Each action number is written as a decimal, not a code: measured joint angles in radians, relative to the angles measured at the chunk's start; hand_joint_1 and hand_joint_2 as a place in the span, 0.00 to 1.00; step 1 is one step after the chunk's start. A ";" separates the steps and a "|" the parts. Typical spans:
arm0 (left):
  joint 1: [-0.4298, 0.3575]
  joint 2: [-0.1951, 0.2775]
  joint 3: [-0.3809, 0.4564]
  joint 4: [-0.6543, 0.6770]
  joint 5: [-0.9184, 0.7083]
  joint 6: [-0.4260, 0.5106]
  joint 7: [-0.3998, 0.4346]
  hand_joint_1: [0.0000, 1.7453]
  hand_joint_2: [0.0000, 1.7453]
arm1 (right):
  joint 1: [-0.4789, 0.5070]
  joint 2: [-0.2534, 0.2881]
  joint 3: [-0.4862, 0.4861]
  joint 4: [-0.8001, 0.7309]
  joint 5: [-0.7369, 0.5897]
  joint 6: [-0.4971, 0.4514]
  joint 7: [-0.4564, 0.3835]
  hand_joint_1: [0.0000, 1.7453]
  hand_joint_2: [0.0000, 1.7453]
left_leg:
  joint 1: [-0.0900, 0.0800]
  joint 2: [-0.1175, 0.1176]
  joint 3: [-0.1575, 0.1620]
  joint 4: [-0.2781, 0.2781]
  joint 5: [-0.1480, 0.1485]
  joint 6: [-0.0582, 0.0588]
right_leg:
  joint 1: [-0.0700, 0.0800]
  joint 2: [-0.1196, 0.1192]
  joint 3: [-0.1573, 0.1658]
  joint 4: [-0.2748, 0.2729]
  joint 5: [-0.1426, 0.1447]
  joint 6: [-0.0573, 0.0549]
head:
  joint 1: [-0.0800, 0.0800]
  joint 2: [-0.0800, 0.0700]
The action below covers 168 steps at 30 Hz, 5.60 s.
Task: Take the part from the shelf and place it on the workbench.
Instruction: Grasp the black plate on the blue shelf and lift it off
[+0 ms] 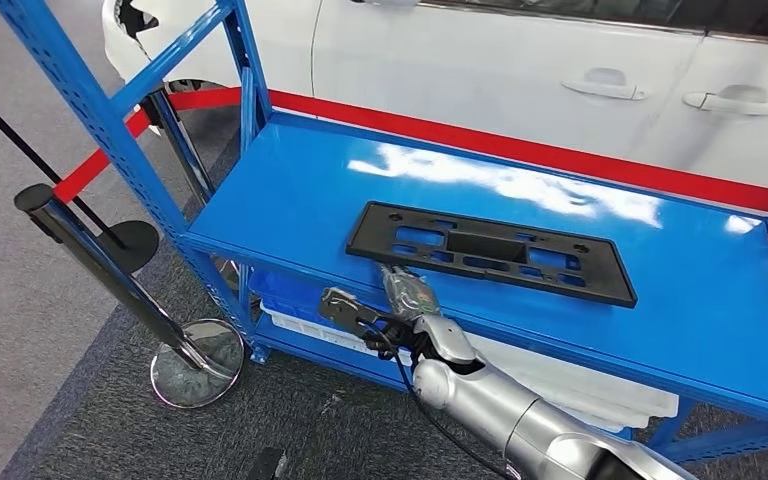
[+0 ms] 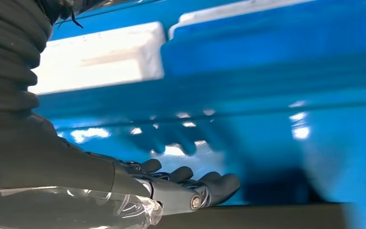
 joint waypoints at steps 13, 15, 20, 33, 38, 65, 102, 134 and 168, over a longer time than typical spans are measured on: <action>-0.003 -0.002 -0.018 0.000 -0.007 -0.002 0.019 0.00 0.00 | -0.037 -0.054 -0.002 0.060 0.006 -0.143 0.020 0.00 1.00 | 0.003 0.000 -0.142 0.311 -0.144 -0.046 | -0.001 0.000 0.098 -0.198 0.067 -0.034 | -0.011 0.000; -0.004 -0.002 -0.019 0.000 -0.007 -0.002 0.018 0.00 0.00 | -0.036 -0.057 -0.002 0.062 0.000 -0.150 0.013 0.00 1.00 | 0.003 0.000 -0.123 0.265 -0.096 -0.043 | -0.001 0.000 0.101 -0.197 0.065 -0.035 | -0.012 0.000; -0.005 -0.002 -0.021 0.000 -0.007 -0.001 0.020 0.00 0.00 | -0.037 -0.061 -0.002 0.062 -0.003 -0.164 0.005 0.00 1.00 | -0.002 -0.001 -0.005 0.028 -0.012 -0.032 | 0.006 0.003 0.103 -0.197 0.062 -0.029 | -0.010 0.000; -0.004 -0.008 -0.022 0.000 -0.008 0.000 0.023 0.00 0.00 | -0.037 -0.084 -0.015 0.061 -0.027 -0.186 -0.031 0.00 0.25 | 0.000 0.001 -0.003 0.005 0.003 0.002 | -0.008 0.000 0.031 -0.040 0.009 0.010 | -0.007 0.000; -0.006 -0.008 -0.026 0.000 -0.007 0.005 0.027 0.00 0.00 | -0.039 -0.083 -0.030 0.033 -0.095 -0.158 -0.106 0.00 0.00 | -0.005 -0.002 -0.018 0.030 -0.006 -0.023 | -0.007 0.002 0.100 -0.182 0.053 -0.004 | -0.006 0.000; -0.008 -0.012 -0.052 0.000 -0.014 0.009 0.016 0.00 0.00 | -0.049 -0.024 -0.047 -0.255 -0.332 -0.141 -0.333 0.00 1.00 | -0.001 -0.001 -0.006 0.007 0.003 -0.012 | -0.009 -0.002 0.072 -0.118 0.039 0.008 | -0.007 0.000; -0.012 -0.014 -0.087 0.001 -0.041 0.004 0.036 0.00 0.00 | -0.119 -0.113 -0.042 0.009 0.068 -0.400 0.020 0.00 1.00 | -0.008 -0.003 -0.025 0.050 -0.028 -0.027 | -0.011 0.002 0.090 -0.190 0.067 -0.018 | -0.015 0.000; -0.013 -0.012 -0.105 0.002 -0.046 -0.011 0.032 0.00 0.00 | -0.093 -0.235 0.006 0.066 0.497 -0.127 0.264 0.00 1.00 | -0.013 -0.004 -0.025 0.081 -0.056 -0.025 | -0.012 0.000 0.093 -0.197 0.074 -0.020 | -0.020 0.000; -0.017 -0.016 -0.123 0.003 -0.075 0.013 0.050 0.00 0.00 | -0.036 -0.347 -0.063 0.010 0.550 -0.086 0.267 1.00 1.00 | -0.009 -0.002 -0.105 0.251 -0.131 -0.035 | -0.003 -0.009 0.113 -0.213 0.072 -0.026 | -0.027 0.000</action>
